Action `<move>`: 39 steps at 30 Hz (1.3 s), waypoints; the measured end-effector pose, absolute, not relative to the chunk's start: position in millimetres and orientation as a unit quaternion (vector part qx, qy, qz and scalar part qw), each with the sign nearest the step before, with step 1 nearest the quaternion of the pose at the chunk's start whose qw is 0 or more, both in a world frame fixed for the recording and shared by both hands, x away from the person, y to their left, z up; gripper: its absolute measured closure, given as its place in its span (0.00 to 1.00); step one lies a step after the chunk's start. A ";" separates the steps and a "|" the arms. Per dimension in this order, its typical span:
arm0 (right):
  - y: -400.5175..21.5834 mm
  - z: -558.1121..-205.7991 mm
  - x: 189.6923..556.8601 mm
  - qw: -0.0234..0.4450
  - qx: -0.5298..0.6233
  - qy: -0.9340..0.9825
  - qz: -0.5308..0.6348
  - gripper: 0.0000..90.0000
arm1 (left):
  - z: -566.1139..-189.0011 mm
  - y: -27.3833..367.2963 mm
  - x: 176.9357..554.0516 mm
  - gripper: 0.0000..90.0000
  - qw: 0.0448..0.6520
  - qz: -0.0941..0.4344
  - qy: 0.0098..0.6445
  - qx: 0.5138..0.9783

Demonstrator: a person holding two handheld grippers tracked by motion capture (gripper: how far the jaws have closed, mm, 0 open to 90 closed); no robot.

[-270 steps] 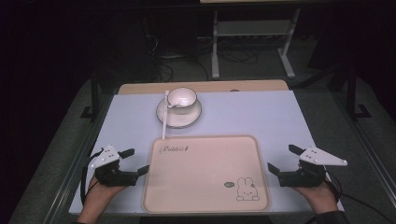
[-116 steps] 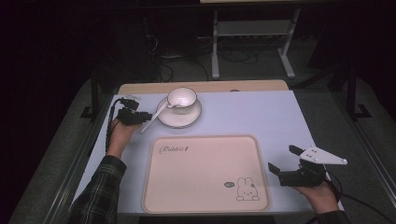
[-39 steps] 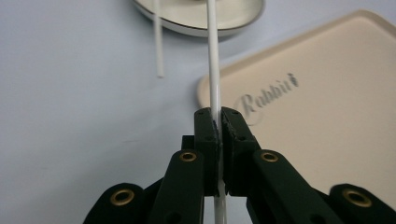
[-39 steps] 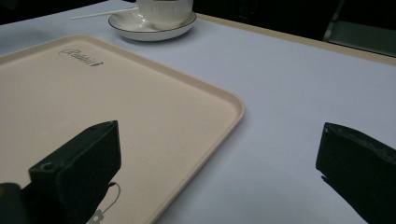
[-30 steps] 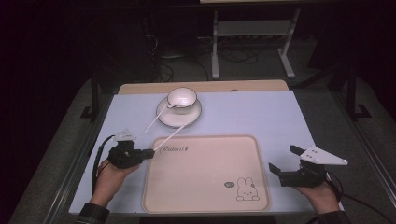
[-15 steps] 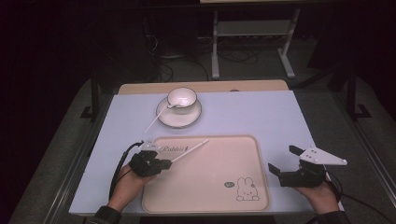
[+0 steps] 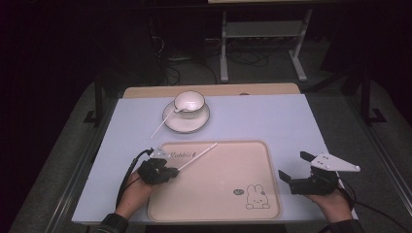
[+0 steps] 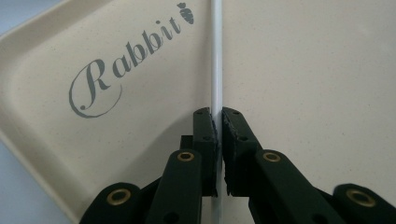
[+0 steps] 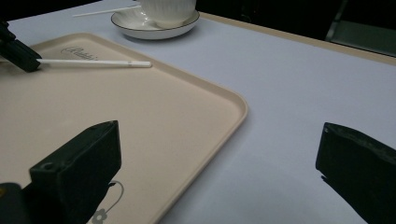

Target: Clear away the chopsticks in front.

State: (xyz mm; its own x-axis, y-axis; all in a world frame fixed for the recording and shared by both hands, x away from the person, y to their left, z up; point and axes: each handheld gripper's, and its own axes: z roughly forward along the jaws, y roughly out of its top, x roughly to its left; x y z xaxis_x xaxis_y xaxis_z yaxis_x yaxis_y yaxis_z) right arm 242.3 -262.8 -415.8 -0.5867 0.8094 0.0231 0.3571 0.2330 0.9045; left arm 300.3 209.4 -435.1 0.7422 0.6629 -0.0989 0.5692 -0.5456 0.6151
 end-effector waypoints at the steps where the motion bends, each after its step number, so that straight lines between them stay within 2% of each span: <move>1: -262.8 -415.8 242.3 0.234 0.389 0.749 0.482 0.00 | -435.1 209.4 300.3 0.91 0.322 0.073 0.352 0.876; 6: -262.6 -415.7 242.3 0.233 0.390 0.749 0.483 0.00 | -435.4 211.3 301.2 0.88 0.325 0.071 0.352 0.875; 8: -262.7 -415.7 242.3 0.233 0.389 0.749 0.483 0.00 | -435.1 211.3 301.2 0.83 0.326 0.070 0.352 0.874; 12: -262.4 -415.9 242.4 0.232 0.390 0.749 0.484 0.00 | -427.0 216.5 304.4 0.61 0.367 0.049 0.356 0.858; 17: -261.3 -416.4 243.0 0.228 0.392 0.748 0.484 0.00 | -415.8 223.2 311.9 0.33 0.368 0.074 0.360 0.854; 20: -261.2 -416.3 242.8 0.228 0.392 0.748 0.484 0.00 | -409.1 231.4 327.9 0.23 0.355 0.089 0.366 0.856; 27: -261.8 -416.6 243.5 0.228 0.393 0.748 0.483 0.00 | -397.3 240.4 360.1 0.22 0.351 0.101 0.369 0.855; 32: -263.8 -417.1 243.5 0.227 0.397 0.745 0.485 0.00 | -384.2 239.8 397.6 0.23 0.332 0.129 0.363 0.861; 36: -264.6 -417.3 243.4 0.227 0.398 0.745 0.485 0.00 | -380.1 238.8 416.8 0.26 0.331 0.137 0.366 0.859; 39: -265.2 -417.3 243.5 0.228 0.398 0.744 0.486 0.00 | -378.6 236.8 435.6 0.35 0.330 0.146 0.371 0.856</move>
State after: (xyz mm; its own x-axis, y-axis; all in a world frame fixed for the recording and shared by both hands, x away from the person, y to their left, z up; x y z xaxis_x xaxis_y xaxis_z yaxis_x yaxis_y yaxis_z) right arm 243.5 -265.2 -417.3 -0.5788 0.8140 0.0484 0.3719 0.2106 0.9041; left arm 435.6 236.8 -378.6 0.6819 0.7315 0.0054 0.5386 -0.5070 0.6729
